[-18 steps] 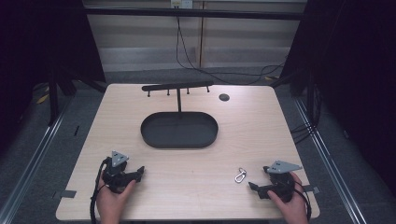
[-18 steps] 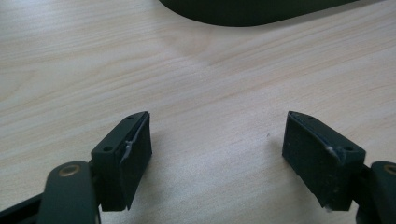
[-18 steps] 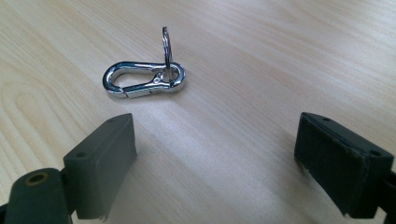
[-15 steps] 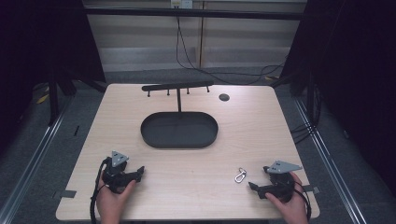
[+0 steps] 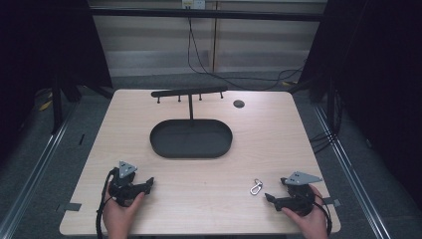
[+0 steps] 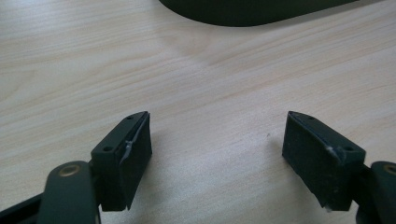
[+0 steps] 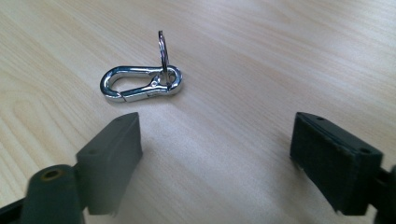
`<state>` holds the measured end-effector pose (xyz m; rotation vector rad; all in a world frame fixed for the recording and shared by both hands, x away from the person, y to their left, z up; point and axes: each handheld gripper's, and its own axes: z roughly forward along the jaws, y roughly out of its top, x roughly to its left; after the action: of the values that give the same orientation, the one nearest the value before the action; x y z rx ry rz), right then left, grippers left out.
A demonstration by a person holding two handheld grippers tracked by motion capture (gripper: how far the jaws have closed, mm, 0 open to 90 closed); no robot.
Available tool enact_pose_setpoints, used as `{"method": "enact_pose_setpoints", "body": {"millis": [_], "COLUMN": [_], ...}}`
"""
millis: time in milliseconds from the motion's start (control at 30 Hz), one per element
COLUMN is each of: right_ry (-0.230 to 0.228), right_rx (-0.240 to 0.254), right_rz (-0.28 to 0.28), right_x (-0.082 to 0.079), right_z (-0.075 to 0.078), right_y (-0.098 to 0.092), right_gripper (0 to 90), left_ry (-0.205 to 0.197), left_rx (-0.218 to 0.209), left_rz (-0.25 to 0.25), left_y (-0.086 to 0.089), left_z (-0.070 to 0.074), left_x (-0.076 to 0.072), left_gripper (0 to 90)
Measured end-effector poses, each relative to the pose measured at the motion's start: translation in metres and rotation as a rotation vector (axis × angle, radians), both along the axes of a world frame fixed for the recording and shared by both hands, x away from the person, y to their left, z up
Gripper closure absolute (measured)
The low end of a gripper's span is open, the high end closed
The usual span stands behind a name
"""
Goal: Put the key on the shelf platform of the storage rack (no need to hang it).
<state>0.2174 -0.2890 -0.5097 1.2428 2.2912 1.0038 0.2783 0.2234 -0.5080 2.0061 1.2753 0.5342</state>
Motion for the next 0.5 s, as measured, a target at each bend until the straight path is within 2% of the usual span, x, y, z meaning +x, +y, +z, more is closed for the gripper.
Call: {"method": "enact_pose_setpoints", "body": {"millis": [100,267,367,467,500], "right_ry": [-0.006,-0.008,-0.026,-0.029,-0.029], "right_rx": [0.005,-0.013,-0.001,0.008,-0.001], "right_rz": [-0.002,0.035,0.072,0.082,0.094], "right_x": [0.0,0.002,0.003,0.005,0.007], "right_z": [0.001,0.006,0.014,0.017,0.017], "right_y": [0.002,0.011,0.018,0.021,0.025], "right_gripper": [26.7,29.2,33.9,36.2,38.5], "left_ry": [0.001,0.001,0.001,0.001,0.001], "left_rx": [0.003,0.005,0.004,0.004,0.004], "left_rz": [-0.002,-0.002,-0.002,-0.002,-0.002], "left_y": [0.0,0.0,0.0,0.0,0.0], "left_z": [0.0,0.0,0.0,0.0,0.0], "left_x": [0.0,0.0,0.0,0.0,0.0], "left_gripper": [23.8,23.8,23.8,23.8,23.8]}}
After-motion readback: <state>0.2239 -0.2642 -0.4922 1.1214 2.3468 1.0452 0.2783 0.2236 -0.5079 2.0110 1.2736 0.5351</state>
